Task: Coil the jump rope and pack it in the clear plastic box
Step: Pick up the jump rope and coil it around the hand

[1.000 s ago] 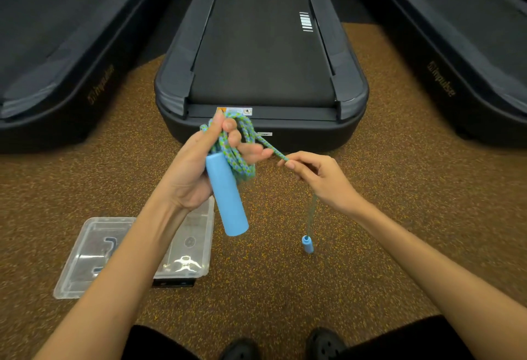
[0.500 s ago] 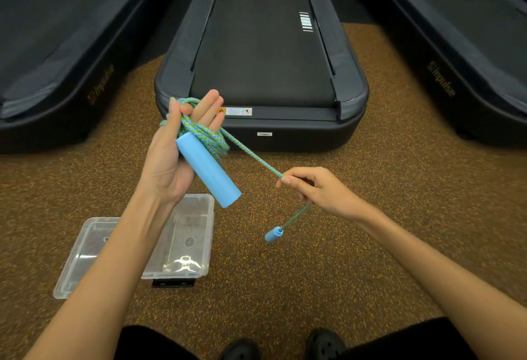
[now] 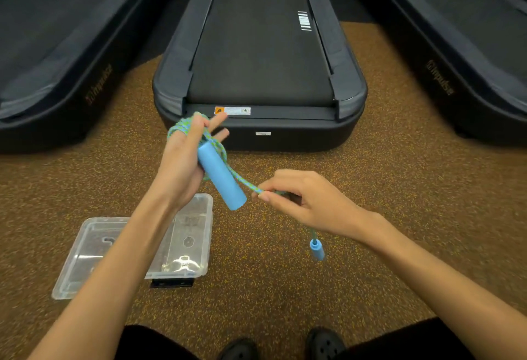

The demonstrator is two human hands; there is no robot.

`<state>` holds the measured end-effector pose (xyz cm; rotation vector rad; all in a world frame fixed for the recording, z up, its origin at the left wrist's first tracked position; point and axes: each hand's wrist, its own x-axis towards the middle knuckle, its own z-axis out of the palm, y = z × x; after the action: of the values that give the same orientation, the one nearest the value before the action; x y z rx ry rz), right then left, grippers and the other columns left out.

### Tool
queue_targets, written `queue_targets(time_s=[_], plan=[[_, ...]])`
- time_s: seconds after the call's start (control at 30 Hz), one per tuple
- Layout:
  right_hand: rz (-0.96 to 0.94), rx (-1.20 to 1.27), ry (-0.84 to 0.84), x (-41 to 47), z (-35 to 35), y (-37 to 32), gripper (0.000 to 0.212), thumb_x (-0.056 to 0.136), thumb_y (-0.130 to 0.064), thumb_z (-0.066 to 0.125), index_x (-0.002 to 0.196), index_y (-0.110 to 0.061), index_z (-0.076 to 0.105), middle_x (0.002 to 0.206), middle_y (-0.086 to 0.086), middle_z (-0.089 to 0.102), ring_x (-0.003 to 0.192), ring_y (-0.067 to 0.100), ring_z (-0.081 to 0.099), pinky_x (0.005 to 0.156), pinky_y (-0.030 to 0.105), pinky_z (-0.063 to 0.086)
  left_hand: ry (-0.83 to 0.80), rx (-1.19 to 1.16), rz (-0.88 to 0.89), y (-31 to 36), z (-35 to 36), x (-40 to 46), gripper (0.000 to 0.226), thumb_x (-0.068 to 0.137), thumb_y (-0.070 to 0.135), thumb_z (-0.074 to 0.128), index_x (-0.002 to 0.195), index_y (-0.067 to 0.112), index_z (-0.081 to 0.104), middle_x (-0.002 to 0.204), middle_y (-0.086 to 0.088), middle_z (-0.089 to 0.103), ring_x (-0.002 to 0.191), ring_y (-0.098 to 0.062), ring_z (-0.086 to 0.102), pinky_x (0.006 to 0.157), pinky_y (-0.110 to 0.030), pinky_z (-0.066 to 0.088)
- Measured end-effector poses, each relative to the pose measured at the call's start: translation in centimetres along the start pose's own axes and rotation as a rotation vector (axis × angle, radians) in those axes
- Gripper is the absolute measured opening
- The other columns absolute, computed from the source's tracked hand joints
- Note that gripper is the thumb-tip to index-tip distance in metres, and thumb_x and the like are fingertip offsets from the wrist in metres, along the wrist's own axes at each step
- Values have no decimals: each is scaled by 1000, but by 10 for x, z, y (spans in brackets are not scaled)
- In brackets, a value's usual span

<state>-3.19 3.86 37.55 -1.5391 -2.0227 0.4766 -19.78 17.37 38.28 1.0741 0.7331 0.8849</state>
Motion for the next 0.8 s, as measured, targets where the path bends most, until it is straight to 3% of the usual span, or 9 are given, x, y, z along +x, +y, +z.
queue_targets(time_s=[0.2, 0.3, 0.37, 0.47, 0.53, 0.6, 0.67, 0.7, 0.8], plan=[[-39, 15, 172, 2, -12, -4, 19, 95, -28, 56, 99, -14, 68, 76, -6, 52, 65, 10, 48, 58, 27, 41, -230, 200, -86, -10, 7, -10, 26, 101, 27, 34, 88, 15, 53, 117, -12, 68, 110, -26, 65, 89, -46, 52], [-41, 21, 227, 3, -14, 1, 17, 93, -26, 57, 98, -14, 68, 74, -6, 50, 64, 12, 46, 56, 30, 40, -307, 269, -124, -10, 13, -16, 24, 100, 23, 37, 87, 10, 52, 90, -6, 76, 80, -15, 71, 68, -24, 54], [-33, 27, 264, 3, -15, 4, 16, 93, -23, 58, 96, -12, 69, 74, -4, 52, 65, 12, 47, 56, 30, 40, -363, 352, -142, -11, 17, -21, 26, 100, 23, 38, 89, 7, 54, 73, -1, 74, 66, -10, 66, 61, -18, 49], [-6, 62, 313, 5, -17, 9, 12, 91, -18, 62, 91, -10, 71, 75, -1, 59, 67, 14, 52, 60, 27, 41, -484, 366, -208, -14, 21, -24, 42, 100, 26, 36, 99, -9, 58, 86, -16, 75, 84, -28, 72, 79, -24, 53], [23, 102, 329, 6, -19, 12, 10, 90, -16, 63, 88, -11, 71, 78, -2, 63, 70, 12, 55, 64, 23, 41, -534, 377, -233, -16, 25, -27, 46, 99, 31, 36, 101, -8, 61, 83, -20, 74, 84, -33, 71, 80, -25, 51], [67, 151, 351, 7, -20, 15, 7, 88, -15, 65, 85, -14, 71, 79, 0, 65, 70, 9, 55, 65, 19, 40, -577, 326, -250, -18, 28, -30, 41, 97, 38, 38, 101, 5, 62, 73, -16, 72, 76, -35, 68, 84, -43, 51], [116, 224, 380, 8, -21, 16, 6, 86, -14, 67, 83, -16, 71, 79, 0, 66, 72, 7, 57, 67, 18, 41, -614, 243, -267, -19, 30, -31, 40, 93, 45, 41, 99, 12, 64, 64, -11, 67, 70, -33, 63, 98, -64, 37], [140, 266, 398, 8, -22, 17, 5, 85, -15, 68, 82, -17, 71, 80, -1, 67, 74, 6, 58, 69, 19, 43, -627, 198, -279, -19, 31, -32, 40, 92, 44, 43, 100, 11, 64, 61, -8, 64, 66, -31, 62, 102, -66, 34], [199, 367, 443, 10, -22, 19, 3, 81, -19, 71, 79, -20, 71, 81, 0, 68, 75, 8, 60, 69, 22, 46, -666, 59, -288, -15, 34, -33, 31, 95, 30, 42, 100, 4, 59, 56, -2, 51, 51, -20, 59, 98, -57, 44]])
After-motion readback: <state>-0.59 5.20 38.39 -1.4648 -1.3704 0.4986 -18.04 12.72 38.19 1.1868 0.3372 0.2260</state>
